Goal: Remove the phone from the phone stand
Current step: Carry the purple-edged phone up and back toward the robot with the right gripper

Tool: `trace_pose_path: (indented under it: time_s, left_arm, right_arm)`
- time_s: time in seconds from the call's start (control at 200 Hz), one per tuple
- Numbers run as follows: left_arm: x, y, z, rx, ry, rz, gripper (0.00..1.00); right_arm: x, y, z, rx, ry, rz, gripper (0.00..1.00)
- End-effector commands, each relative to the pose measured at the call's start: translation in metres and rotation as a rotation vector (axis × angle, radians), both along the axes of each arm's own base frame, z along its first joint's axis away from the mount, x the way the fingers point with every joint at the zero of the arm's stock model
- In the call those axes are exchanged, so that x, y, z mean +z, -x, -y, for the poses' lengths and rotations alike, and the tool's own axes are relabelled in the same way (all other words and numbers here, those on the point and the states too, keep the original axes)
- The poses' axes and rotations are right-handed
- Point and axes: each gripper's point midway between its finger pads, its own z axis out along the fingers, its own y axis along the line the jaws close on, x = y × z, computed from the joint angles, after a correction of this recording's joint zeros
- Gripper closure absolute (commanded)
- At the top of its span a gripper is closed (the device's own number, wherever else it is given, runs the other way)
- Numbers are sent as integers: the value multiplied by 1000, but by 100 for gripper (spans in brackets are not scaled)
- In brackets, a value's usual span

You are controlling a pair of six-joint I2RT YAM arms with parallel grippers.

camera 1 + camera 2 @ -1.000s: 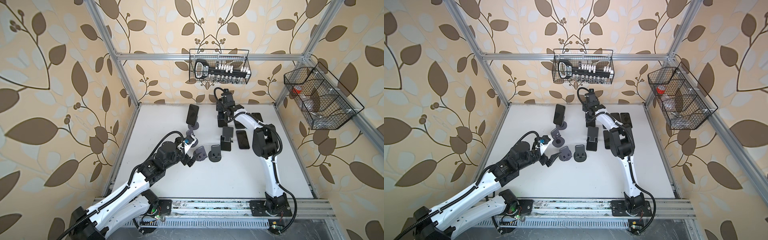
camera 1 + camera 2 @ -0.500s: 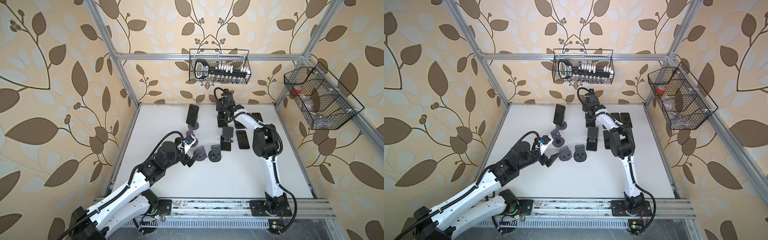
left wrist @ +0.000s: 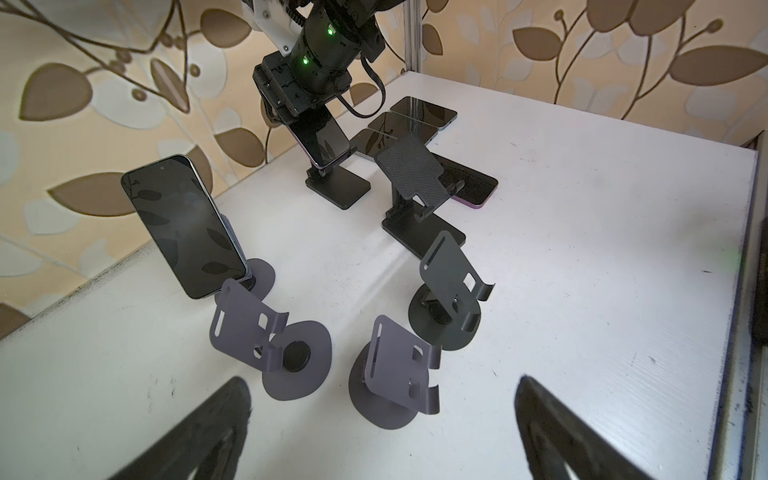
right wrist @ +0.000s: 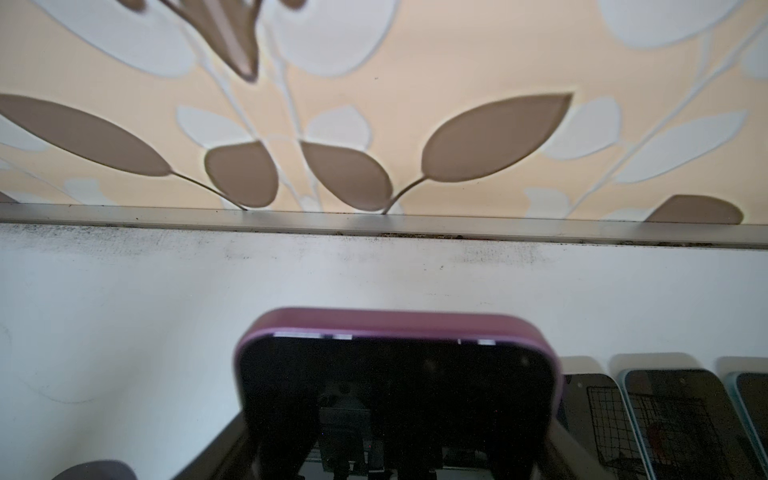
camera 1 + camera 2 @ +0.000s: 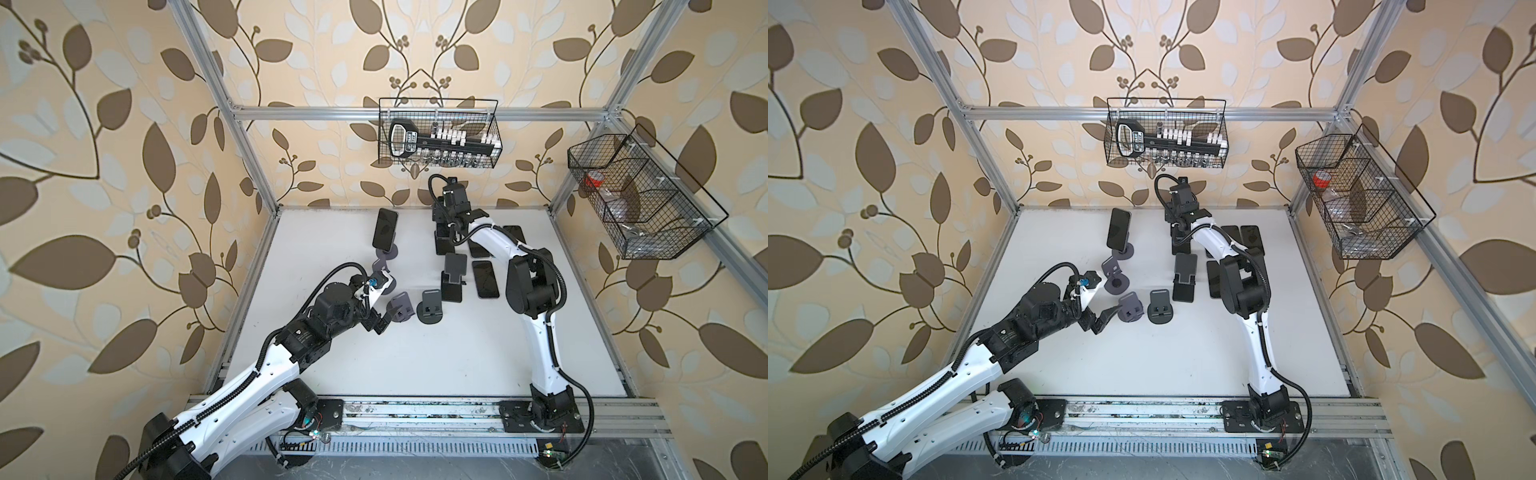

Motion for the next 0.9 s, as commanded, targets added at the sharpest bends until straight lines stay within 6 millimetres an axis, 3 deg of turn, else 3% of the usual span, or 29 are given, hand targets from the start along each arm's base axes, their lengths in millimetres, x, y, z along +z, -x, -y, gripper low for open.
trace_pose_path:
  time_s: [0.0,0.535,0.895]
  left_arm:
    - [10,-2,0,-3,23,25,1]
    - [12,-1,-1,1,25,32,1]
    - [13,-1,-1,-3,31,34,1]
  right_arm:
    - [48,3,0,6,-23,89,38]
    - [55,2,0,3,-23,105,38]
    - [71,5,1,10,-28,134,38]
